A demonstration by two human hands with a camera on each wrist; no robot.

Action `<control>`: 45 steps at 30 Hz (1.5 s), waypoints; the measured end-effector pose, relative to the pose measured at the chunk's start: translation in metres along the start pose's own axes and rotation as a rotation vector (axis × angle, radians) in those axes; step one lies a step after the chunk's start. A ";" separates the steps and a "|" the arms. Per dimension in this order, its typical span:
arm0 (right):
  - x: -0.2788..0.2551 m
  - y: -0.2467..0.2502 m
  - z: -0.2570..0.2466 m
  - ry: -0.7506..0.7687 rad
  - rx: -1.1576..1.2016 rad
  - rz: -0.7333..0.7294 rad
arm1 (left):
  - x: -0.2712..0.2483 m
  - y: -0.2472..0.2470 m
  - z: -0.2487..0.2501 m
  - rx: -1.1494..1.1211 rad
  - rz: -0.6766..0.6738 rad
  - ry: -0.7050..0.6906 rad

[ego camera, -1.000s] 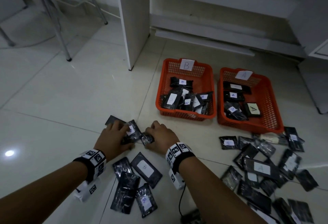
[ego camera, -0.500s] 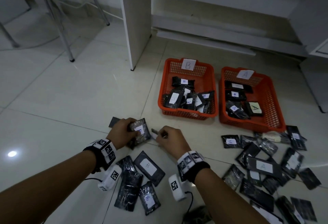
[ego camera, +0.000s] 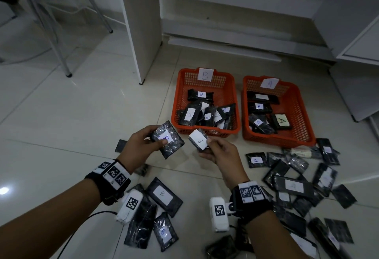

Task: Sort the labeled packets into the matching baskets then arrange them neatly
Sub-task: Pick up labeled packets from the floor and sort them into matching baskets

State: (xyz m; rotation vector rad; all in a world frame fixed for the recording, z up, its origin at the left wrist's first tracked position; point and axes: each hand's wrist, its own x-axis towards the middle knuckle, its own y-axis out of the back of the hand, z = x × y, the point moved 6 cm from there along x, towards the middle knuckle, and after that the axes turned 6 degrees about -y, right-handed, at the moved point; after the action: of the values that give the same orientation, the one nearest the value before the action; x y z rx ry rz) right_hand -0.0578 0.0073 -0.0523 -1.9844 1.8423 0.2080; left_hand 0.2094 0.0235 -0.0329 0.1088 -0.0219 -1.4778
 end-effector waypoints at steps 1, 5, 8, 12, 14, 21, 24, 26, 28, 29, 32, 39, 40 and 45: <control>-0.001 0.001 -0.001 0.006 0.003 0.006 | 0.001 -0.002 0.001 -0.002 -0.009 -0.004; -0.003 0.007 -0.001 0.003 0.015 0.020 | 0.005 -0.010 0.002 0.013 -0.042 -0.024; -0.004 0.009 -0.001 -0.001 0.018 0.022 | 0.007 -0.015 0.001 0.024 -0.066 -0.033; -0.001 0.014 -0.010 0.043 0.016 0.055 | 0.007 -0.018 0.003 0.055 -0.074 -0.033; 0.013 0.016 -0.020 0.092 -0.034 0.104 | 0.008 -0.018 0.004 0.065 -0.076 -0.024; 0.084 0.020 -0.069 0.285 -0.569 0.354 | 0.014 -0.021 0.001 0.052 -0.031 0.010; 0.096 0.016 -0.069 0.355 -0.924 0.328 | 0.026 -0.026 -0.001 0.132 -0.026 -0.016; 0.096 0.018 -0.063 0.424 -0.963 0.363 | 0.041 -0.030 -0.004 0.204 0.005 -0.044; 0.087 0.021 -0.058 0.474 -0.905 0.405 | 0.059 -0.040 -0.002 0.260 0.031 -0.081; 0.082 0.022 -0.053 0.490 -0.872 0.406 | 0.068 -0.046 0.001 0.293 0.044 -0.098; 0.067 0.028 -0.036 0.501 -0.789 0.374 | 0.095 -0.066 0.005 0.399 0.096 -0.105; 0.048 0.042 -0.004 0.472 -0.718 0.374 | 0.128 -0.096 -0.005 0.895 0.108 -0.002; 0.046 0.043 -0.002 0.474 -0.722 0.375 | 0.127 -0.096 -0.005 0.958 0.092 -0.024; 0.034 0.033 0.013 0.438 -0.723 0.329 | 0.113 -0.070 -0.007 1.032 0.124 -0.112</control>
State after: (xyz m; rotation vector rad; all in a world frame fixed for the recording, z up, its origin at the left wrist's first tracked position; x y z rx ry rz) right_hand -0.0845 -0.0197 -0.0837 -2.2869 2.6575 0.6626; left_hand 0.1512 -0.0948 -0.0522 0.8384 -0.8682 -1.2185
